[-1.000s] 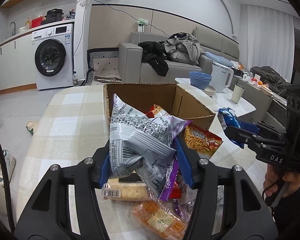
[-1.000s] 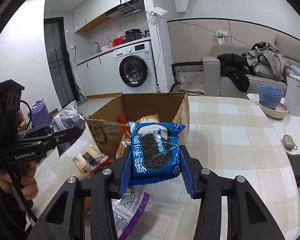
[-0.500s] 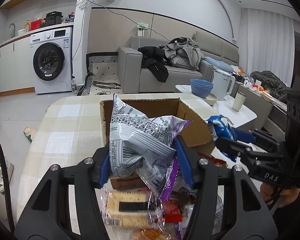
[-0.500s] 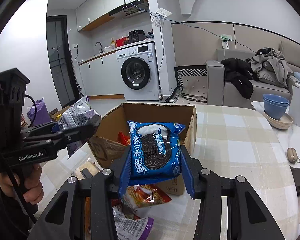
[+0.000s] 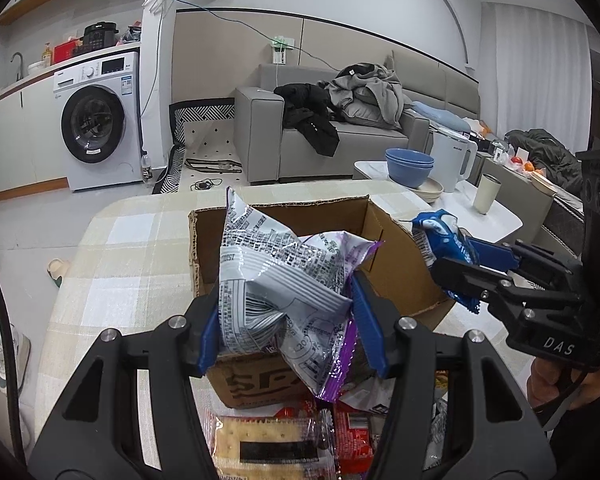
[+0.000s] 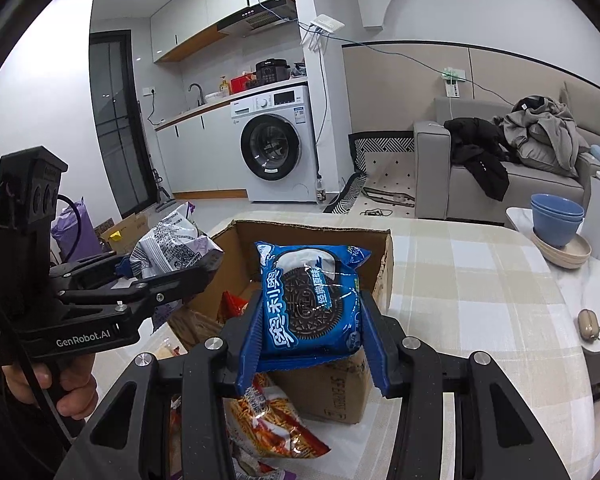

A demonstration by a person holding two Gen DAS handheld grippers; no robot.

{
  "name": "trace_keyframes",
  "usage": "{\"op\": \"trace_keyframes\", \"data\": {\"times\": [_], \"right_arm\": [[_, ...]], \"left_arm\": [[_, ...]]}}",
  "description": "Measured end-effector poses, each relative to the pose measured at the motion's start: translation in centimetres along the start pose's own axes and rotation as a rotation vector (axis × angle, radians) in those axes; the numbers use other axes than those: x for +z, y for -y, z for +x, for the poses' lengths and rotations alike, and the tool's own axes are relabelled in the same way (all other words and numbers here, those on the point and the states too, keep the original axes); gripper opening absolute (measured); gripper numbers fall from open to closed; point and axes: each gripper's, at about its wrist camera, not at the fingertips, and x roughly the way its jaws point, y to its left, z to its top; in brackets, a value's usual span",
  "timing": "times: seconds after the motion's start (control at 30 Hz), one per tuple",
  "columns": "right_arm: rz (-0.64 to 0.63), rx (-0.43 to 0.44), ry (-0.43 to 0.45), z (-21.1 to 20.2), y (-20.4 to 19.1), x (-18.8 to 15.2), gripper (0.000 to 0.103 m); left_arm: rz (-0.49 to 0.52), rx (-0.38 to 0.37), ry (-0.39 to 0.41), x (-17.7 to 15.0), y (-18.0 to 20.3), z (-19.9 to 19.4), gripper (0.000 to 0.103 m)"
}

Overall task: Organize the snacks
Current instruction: 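Open the left gripper over the box dropping the purple-white bag while the right releases the Oreo pack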

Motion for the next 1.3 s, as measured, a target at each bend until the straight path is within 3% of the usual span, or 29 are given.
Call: {"op": "trace_keyframes", "data": {"times": [0.43,0.7,0.93,1.3], "right_arm": [[-0.033,0.004,-0.044,2.6,-0.7,0.7,0.045],[-0.060,0.013,-0.087,4.0,-1.0,0.0,0.048],[-0.149,0.027,-0.114,3.9,-1.5,-0.1,0.053],[-0.151,0.076,-0.118,4.1,-0.5,0.3,0.054]], "left_arm": [[0.013,0.013,0.001,1.4,-0.4,2.7,0.055],[0.057,0.057,-0.091,-0.1,-0.5,6.1,0.055],[0.093,0.073,-0.125,-0.8,0.4,6.3,0.059],[0.072,0.107,-0.154,-1.3,1.1,5.5,0.061]]}}
